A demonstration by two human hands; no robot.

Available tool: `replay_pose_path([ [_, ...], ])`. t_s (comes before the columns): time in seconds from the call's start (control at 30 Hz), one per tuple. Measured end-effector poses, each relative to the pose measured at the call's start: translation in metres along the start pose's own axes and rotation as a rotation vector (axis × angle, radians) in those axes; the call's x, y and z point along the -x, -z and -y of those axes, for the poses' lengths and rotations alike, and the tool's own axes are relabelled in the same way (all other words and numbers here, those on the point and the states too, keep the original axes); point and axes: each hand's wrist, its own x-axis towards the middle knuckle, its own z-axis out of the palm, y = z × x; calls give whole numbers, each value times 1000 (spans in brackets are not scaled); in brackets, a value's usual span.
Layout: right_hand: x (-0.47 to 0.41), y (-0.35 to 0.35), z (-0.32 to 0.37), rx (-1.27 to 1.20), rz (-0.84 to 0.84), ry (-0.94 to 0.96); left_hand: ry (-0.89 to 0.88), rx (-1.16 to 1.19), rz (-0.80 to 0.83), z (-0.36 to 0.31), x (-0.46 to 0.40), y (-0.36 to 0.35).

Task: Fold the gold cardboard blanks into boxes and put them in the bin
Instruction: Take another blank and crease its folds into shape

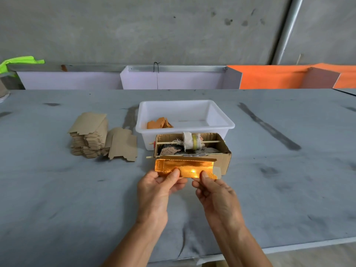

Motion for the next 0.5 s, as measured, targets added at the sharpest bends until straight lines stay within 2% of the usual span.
replay_pose_path([
  [0.33, -4, 0, 1, -99, 83, 23, 134, 135, 94, -6, -7, 8],
  [0.43, -6, 4, 2, -101, 123, 48, 240, 258, 164, -14, -8, 8],
  [0.5, -8, 10, 4, -83, 144, 54, 378, 342, 182, -20, -11, 12],
])
